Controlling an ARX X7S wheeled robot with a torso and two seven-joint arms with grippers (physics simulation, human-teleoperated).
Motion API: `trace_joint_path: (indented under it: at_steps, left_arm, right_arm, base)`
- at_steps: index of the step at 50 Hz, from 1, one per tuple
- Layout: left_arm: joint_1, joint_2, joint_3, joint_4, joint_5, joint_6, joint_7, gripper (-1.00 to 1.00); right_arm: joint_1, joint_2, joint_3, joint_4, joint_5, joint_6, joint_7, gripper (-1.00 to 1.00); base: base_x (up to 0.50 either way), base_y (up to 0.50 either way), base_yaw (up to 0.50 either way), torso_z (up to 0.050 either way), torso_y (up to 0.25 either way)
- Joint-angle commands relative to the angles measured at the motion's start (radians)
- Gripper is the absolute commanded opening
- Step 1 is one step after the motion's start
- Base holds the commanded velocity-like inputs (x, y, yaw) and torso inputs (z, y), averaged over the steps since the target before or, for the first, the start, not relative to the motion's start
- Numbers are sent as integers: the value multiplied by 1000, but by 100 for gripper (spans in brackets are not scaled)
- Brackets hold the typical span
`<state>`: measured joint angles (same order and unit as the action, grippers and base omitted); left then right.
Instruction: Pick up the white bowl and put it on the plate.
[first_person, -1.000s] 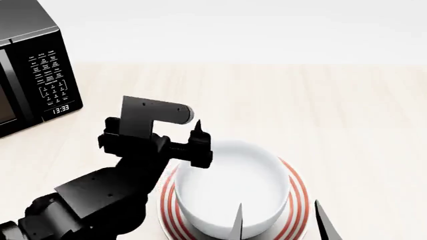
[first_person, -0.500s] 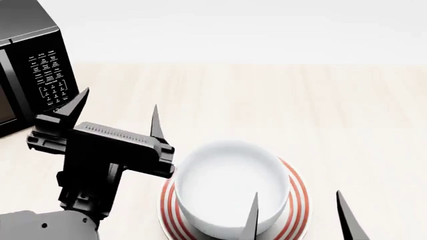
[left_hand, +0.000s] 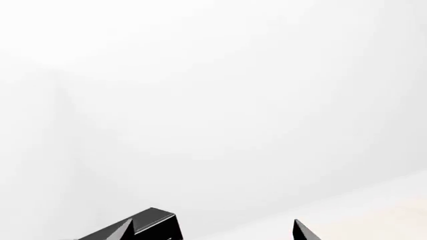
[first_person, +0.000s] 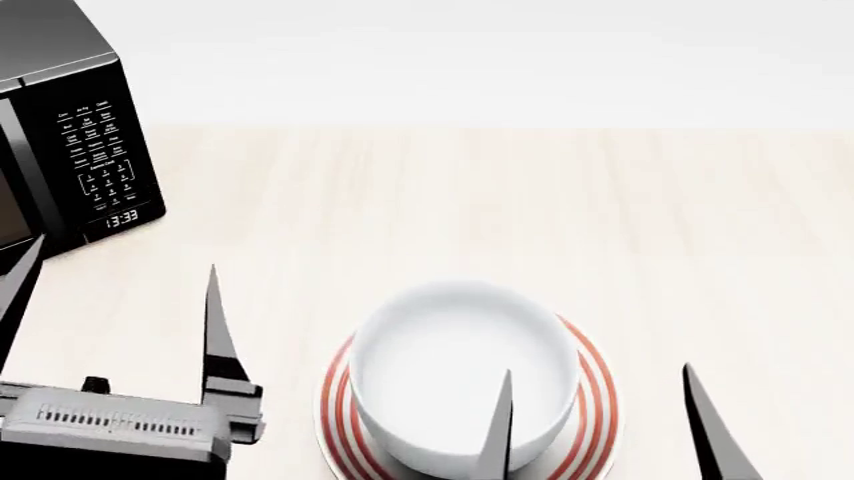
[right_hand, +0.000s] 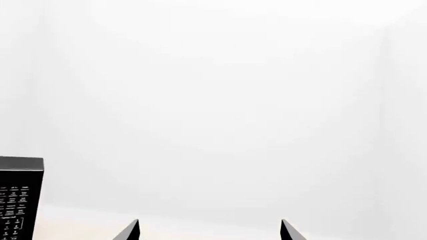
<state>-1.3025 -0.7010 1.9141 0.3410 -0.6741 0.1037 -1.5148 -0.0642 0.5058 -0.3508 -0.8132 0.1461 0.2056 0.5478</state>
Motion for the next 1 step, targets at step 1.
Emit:
trace_joint_path:
  at_steps: [1]
  left_arm:
    - [65,-49,-114,162,146,-140,-38,100]
  right_arm:
    - [11,-6,22,-82,-39,51,-11,100]
  base:
    - [0,0,0,0,0]
